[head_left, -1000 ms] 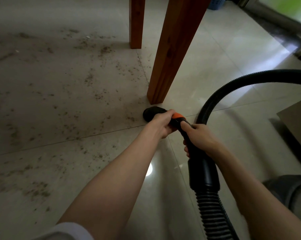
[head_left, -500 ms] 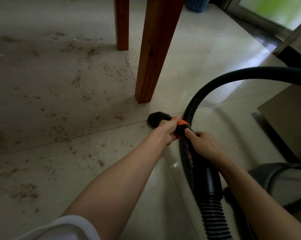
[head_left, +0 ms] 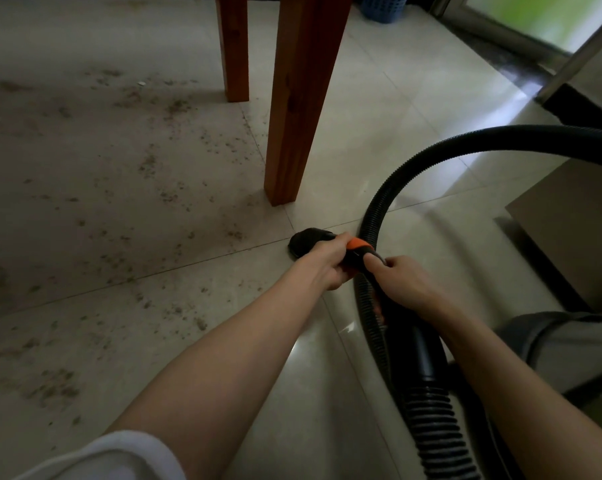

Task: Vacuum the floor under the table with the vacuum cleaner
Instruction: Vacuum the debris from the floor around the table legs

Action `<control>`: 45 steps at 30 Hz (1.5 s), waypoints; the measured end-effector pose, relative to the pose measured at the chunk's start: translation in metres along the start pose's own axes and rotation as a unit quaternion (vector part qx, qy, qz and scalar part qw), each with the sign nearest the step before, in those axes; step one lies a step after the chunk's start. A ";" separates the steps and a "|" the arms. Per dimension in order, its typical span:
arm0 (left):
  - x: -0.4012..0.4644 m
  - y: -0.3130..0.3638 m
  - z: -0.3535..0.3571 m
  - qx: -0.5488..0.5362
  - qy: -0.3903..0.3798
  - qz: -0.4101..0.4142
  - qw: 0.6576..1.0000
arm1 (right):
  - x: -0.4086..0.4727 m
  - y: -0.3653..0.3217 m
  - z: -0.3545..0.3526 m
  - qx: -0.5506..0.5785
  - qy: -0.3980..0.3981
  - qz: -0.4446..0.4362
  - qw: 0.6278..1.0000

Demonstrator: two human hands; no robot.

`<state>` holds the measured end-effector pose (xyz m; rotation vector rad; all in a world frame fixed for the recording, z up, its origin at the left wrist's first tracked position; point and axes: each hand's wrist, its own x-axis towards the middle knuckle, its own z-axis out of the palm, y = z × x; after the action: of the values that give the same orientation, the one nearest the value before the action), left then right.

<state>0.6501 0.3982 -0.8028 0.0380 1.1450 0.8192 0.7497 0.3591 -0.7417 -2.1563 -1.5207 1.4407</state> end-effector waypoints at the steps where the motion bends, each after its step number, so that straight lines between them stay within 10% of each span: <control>1: 0.000 -0.001 0.000 0.005 0.000 -0.001 1.000 | -0.002 0.002 -0.002 0.001 -0.003 0.005 1.000; 45: 0.019 -0.006 -0.001 0.072 0.019 0.068 0.995 | 0.008 0.015 0.005 0.043 0.014 0.003 0.999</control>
<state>0.6555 0.4048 -0.8212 0.2215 1.2468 0.8588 0.7558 0.3562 -0.7574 -2.1243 -1.4184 1.4425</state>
